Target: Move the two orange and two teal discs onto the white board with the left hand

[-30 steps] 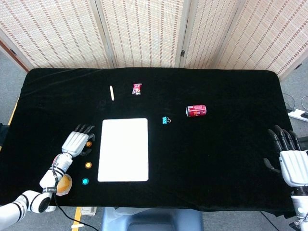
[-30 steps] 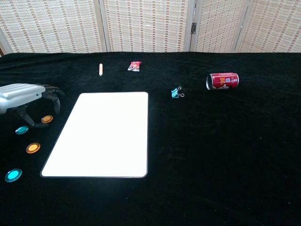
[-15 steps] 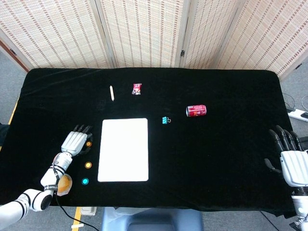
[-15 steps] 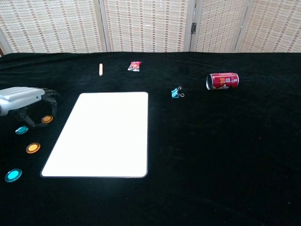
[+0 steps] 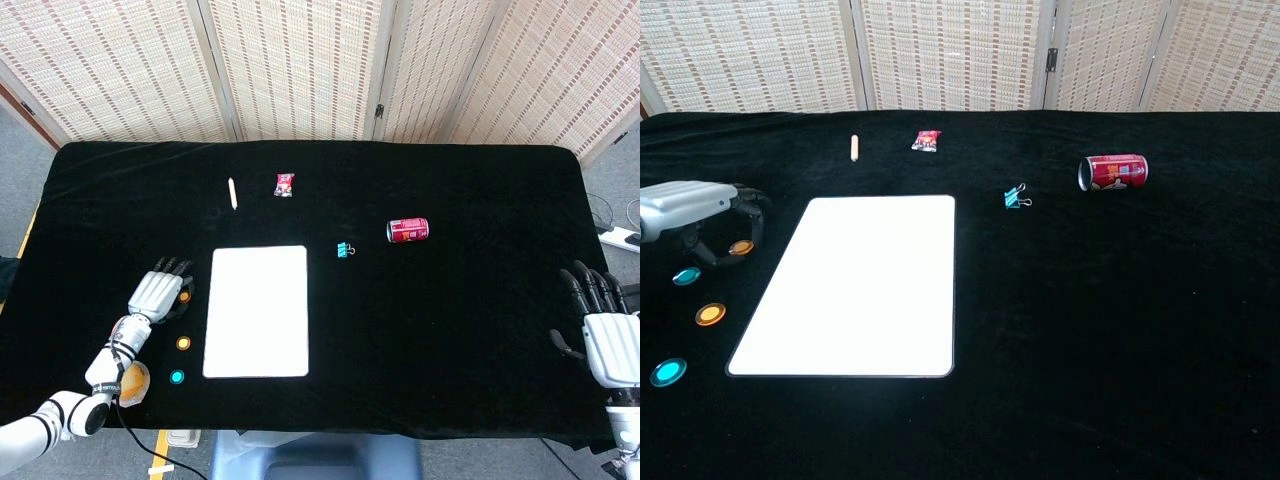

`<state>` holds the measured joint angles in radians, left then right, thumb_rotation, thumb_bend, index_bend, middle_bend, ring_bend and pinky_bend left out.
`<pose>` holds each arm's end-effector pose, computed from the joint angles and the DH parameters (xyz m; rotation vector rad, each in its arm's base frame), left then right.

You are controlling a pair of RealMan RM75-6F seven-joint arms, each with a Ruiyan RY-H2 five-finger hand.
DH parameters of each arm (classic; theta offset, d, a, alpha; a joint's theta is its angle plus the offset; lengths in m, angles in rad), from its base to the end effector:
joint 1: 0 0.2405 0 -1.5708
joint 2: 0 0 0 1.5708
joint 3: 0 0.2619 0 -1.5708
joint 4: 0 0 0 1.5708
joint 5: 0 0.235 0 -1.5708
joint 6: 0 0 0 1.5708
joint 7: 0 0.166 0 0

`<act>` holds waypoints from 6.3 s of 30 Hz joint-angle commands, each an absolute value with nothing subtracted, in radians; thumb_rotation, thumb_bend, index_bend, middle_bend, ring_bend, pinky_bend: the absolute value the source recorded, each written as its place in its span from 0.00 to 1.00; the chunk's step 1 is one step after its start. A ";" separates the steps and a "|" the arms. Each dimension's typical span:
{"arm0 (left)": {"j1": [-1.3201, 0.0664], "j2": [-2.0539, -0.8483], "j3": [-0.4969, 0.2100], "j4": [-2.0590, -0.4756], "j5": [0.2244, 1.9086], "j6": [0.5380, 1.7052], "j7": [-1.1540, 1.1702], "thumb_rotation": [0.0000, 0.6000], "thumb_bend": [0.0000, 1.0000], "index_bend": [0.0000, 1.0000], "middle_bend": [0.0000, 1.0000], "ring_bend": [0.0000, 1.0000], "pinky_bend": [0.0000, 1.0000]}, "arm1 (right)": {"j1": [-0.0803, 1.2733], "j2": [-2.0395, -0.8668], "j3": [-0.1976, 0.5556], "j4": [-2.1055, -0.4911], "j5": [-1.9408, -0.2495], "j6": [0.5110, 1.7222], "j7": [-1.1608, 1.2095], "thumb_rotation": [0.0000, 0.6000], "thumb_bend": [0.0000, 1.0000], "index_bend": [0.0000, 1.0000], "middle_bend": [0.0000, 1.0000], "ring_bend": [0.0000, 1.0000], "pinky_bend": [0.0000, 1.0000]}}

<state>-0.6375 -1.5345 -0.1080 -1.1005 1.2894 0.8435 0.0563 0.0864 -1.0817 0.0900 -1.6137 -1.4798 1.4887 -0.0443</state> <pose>-0.2795 0.3936 -0.0207 -1.8181 -0.9495 -0.6902 -0.3272 -0.2155 0.1597 1.3664 -0.8176 0.8705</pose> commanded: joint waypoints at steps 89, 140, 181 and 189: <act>-0.502 -1.419 0.072 -1.320 1.477 1.029 0.147 1.00 0.39 0.45 0.11 0.00 0.00 | 0.090 -1.084 0.084 -1.615 -1.514 1.504 -0.035 1.00 0.34 0.00 0.03 0.05 0.04; -0.896 -1.590 -0.193 -1.183 1.164 0.665 0.250 1.00 0.40 0.49 0.13 0.00 0.00 | 0.087 -1.079 0.091 -1.597 -1.486 1.492 -0.017 1.00 0.34 0.00 0.03 0.04 0.04; -0.635 -1.367 -0.051 -1.310 1.248 0.958 0.060 1.00 0.40 0.42 0.11 0.00 0.00 | 0.095 -1.090 0.092 -1.597 -1.515 1.501 -0.009 1.00 0.34 0.00 0.03 0.03 0.04; -0.590 -1.388 -0.011 -1.277 1.272 0.962 0.070 1.00 0.40 0.42 0.11 0.00 0.00 | 0.106 -1.087 0.094 -1.606 -1.525 1.496 -0.015 1.00 0.34 0.00 0.03 0.03 0.04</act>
<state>-0.5941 -1.3832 -0.0138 -1.2831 1.2733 0.9654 0.0662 0.1058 -1.0872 0.0939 -1.6056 -1.5247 1.4954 -0.0151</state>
